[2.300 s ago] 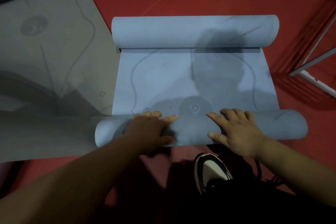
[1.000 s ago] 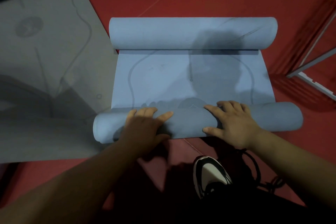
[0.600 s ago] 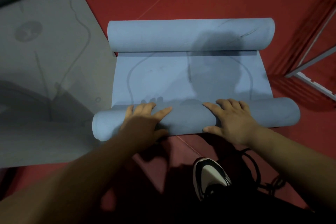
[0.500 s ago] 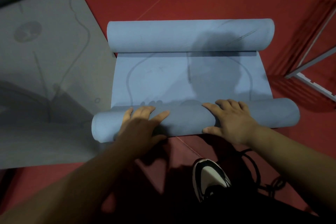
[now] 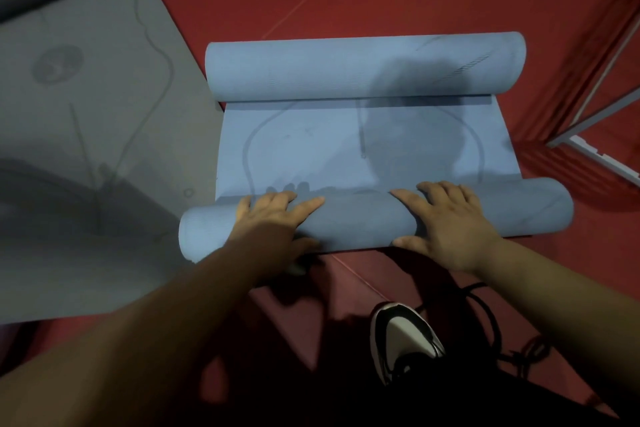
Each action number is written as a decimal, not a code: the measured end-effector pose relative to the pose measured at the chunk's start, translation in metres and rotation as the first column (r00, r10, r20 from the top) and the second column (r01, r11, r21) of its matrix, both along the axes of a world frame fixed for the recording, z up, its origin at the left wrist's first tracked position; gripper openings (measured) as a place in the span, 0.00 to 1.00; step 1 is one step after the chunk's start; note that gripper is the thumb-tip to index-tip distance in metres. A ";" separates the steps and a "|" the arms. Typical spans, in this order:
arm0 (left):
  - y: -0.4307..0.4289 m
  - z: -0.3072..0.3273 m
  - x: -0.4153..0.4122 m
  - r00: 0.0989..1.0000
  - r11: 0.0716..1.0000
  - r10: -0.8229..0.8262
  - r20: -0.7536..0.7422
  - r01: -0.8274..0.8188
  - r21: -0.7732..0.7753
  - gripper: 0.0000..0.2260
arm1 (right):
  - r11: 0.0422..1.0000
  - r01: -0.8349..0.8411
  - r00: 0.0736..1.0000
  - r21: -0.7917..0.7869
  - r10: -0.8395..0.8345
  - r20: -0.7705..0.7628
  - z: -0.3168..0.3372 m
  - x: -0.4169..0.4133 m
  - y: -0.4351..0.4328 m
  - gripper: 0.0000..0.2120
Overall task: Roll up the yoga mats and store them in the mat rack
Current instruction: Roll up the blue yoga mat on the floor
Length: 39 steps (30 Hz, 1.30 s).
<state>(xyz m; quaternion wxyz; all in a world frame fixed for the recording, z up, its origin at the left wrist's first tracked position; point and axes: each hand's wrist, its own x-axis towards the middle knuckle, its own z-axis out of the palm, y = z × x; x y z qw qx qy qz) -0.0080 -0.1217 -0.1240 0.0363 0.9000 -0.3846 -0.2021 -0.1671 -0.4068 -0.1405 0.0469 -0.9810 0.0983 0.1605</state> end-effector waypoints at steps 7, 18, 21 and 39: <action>0.005 -0.014 -0.014 0.984 0.995 0.038 0.176 -0.022 -0.096 0.37 | 0.999 0.009 0.996 0.031 -0.006 -0.091 0.005 0.012 -0.007 0.47; -0.006 -0.003 0.006 0.999 1.000 0.020 0.046 -0.020 0.010 0.34 | 0.999 -0.050 0.998 0.000 0.050 -0.043 0.002 0.016 -0.013 0.43; -0.002 -0.011 -0.007 0.966 0.998 -0.062 0.250 0.065 -0.005 0.38 | 0.998 -0.063 0.997 -0.002 0.063 -0.037 0.003 0.018 -0.017 0.42; -0.006 -0.015 0.009 0.943 0.980 -0.186 0.277 0.198 -0.013 0.35 | 0.991 0.015 0.982 0.132 0.010 -0.188 0.016 0.019 -0.013 0.44</action>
